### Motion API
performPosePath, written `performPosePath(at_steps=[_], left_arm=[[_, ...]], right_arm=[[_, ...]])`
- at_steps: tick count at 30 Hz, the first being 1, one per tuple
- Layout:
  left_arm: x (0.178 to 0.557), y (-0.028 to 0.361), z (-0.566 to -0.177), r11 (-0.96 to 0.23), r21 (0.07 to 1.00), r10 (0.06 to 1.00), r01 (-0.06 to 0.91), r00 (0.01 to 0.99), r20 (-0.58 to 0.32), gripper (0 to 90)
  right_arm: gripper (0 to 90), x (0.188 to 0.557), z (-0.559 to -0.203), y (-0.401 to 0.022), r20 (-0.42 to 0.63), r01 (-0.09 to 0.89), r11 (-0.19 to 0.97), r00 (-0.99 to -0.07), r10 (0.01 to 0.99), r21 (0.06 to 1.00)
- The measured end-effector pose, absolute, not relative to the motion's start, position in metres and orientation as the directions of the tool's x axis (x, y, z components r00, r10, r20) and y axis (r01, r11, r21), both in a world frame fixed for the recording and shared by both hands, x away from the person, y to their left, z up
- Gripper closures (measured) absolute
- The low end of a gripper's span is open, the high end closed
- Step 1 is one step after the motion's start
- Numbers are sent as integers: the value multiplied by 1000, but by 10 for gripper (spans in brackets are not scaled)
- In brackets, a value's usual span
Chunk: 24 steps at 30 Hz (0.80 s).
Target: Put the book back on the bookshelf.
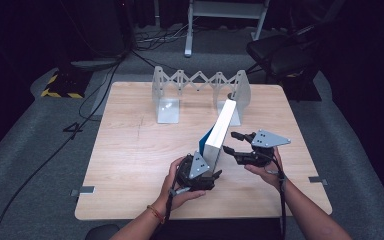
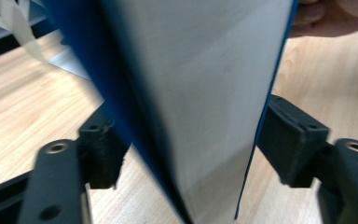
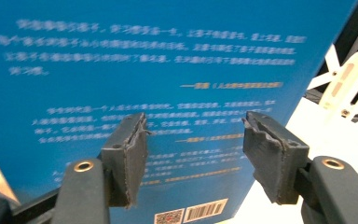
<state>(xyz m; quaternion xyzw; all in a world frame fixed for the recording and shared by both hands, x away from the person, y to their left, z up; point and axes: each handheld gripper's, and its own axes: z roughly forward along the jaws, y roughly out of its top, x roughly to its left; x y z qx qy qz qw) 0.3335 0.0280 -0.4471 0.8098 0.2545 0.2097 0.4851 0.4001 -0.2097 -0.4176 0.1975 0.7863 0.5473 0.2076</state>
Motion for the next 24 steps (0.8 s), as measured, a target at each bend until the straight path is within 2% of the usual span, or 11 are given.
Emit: performPosePath(at_steps=[4,7,15,18,24], left_arm=[[331,23,-446,-367,907,665,208,740,99,268],[332,26,-442,-322,924,689,208,720,78,390],[336,43,-439,-322,919,663,229,747,47,542],[339,55,-438,-339,914,621,222,783,40,572],[346,84,-432,-413,893,460,176,887,38,591]], right_arm=[[398,399,-420,-207,-114,85,333,-838,534,939],[396,400,-421,-208,-115,88,336,-834,540,938],[376,415,-433,-224,-109,117,342,-811,575,932],[356,422,-437,-234,-73,150,330,-815,575,932],[329,424,-435,-246,-45,147,316,-849,527,937]])
